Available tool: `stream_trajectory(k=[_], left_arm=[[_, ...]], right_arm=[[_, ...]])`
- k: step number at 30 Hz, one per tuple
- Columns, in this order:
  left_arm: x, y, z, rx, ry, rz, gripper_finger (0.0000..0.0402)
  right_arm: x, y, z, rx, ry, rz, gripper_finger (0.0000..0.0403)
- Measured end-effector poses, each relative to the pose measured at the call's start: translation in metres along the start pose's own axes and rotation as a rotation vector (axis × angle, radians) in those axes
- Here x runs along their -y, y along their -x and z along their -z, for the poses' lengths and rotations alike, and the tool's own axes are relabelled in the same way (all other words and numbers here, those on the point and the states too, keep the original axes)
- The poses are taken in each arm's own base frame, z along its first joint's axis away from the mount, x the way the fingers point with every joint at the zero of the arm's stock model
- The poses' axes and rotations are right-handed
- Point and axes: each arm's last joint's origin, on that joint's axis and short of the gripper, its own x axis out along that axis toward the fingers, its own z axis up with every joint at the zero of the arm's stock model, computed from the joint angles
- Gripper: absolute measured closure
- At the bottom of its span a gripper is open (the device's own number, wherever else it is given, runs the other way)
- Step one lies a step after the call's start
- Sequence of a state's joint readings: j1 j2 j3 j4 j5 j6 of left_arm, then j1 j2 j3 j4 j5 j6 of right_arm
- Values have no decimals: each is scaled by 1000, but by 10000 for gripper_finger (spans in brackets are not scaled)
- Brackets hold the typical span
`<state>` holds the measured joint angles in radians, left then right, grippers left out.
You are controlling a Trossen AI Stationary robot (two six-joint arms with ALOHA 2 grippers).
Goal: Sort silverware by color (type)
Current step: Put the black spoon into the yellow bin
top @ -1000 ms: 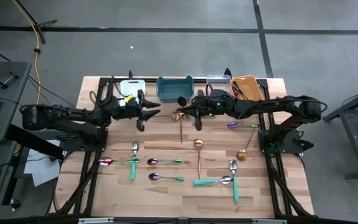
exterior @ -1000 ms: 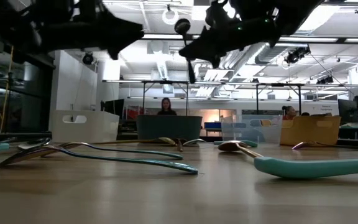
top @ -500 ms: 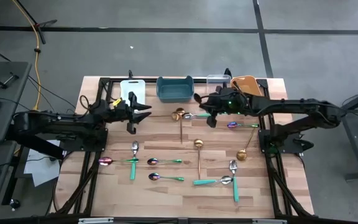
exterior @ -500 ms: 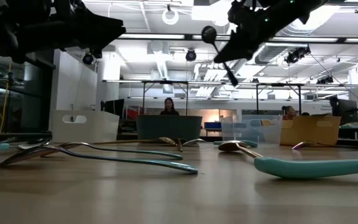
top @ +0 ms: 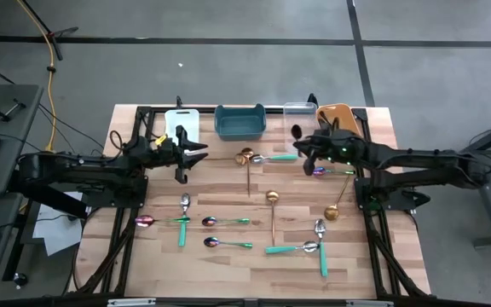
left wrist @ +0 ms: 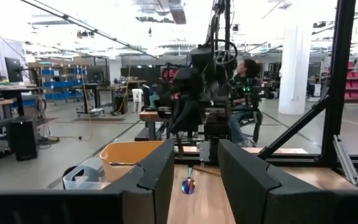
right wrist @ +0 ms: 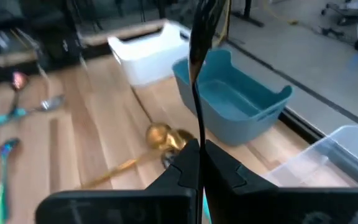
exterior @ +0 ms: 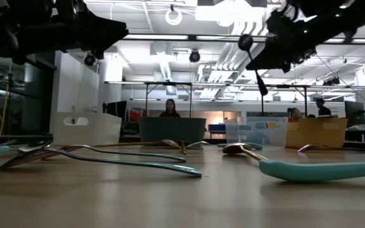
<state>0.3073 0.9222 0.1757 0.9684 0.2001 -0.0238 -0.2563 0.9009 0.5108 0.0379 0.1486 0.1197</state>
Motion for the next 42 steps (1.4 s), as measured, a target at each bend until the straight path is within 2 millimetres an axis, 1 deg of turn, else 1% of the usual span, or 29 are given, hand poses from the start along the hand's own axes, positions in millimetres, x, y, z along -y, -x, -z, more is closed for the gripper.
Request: stream_trajectory(k=[4,8,25,42], left_arm=[[0,0,0,0,-8,0,284],[0,0,0,0,-9,-1,284],[0,0,0,0,-28,-2,284],[0,0,1,-8,-25,-1,284]], right_arm=[[1,11,-2,50,-22,-7,403],[1,14,-7,75,-25,-12,403],[1,14,-8,82,-26,-12,403],[5,15,-8,97,-44,118,403]])
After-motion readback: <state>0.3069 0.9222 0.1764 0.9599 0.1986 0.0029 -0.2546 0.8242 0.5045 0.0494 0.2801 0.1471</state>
